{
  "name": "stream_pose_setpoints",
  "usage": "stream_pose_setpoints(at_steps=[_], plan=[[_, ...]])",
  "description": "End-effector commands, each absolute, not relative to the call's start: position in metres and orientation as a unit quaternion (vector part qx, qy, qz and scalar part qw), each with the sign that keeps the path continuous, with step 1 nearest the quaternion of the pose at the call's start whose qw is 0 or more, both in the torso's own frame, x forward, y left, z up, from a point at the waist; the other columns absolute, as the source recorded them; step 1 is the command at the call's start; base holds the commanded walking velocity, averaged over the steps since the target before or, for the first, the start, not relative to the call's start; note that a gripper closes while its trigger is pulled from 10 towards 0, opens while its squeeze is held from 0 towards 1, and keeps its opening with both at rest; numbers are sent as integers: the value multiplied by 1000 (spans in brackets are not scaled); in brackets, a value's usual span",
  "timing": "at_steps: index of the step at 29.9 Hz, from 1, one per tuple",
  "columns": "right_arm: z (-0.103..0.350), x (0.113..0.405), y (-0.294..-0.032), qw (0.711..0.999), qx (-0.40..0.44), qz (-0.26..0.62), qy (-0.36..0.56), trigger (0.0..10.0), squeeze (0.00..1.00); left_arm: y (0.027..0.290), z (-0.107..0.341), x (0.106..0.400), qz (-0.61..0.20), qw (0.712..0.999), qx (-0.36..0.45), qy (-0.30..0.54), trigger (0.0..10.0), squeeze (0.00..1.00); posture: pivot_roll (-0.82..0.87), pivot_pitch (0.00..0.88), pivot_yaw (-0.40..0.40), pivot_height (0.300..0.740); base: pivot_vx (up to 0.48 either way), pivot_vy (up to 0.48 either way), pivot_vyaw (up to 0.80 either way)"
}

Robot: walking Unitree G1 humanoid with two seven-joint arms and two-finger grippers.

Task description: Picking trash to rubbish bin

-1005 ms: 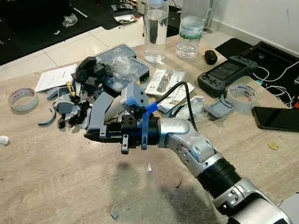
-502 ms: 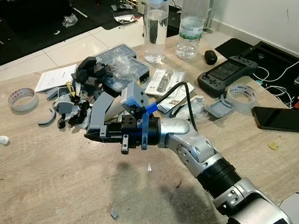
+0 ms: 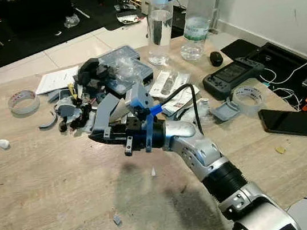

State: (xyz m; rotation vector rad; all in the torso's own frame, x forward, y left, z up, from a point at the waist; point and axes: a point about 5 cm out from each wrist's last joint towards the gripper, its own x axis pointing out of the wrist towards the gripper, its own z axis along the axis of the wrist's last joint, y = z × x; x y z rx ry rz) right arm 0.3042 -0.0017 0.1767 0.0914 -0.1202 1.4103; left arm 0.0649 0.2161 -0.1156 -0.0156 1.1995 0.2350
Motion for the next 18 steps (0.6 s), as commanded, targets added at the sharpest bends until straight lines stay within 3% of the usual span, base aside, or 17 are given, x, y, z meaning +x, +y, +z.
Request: stream_pose_setpoints(at_steps=[1, 4, 18], plan=[[179, 306, -1, 760, 32, 647, -58, 10000, 0, 214, -115, 69, 105, 822, -16, 560, 10000, 0, 77, 35, -53, 740, 0, 0, 0], [179, 306, -1, 760, 32, 646, -58, 10000, 0, 213, -116, 68, 103, 821, -16, 561, 10000, 0, 74, 43, -51, 740, 0, 0, 0], [179, 305, -1, 762, 36, 644, -57, 10000, 0, 213, -116, 65, 101, 820, -18, 563, 10000, 0, 74, 50, -48, 740, 0, -407, 0]])
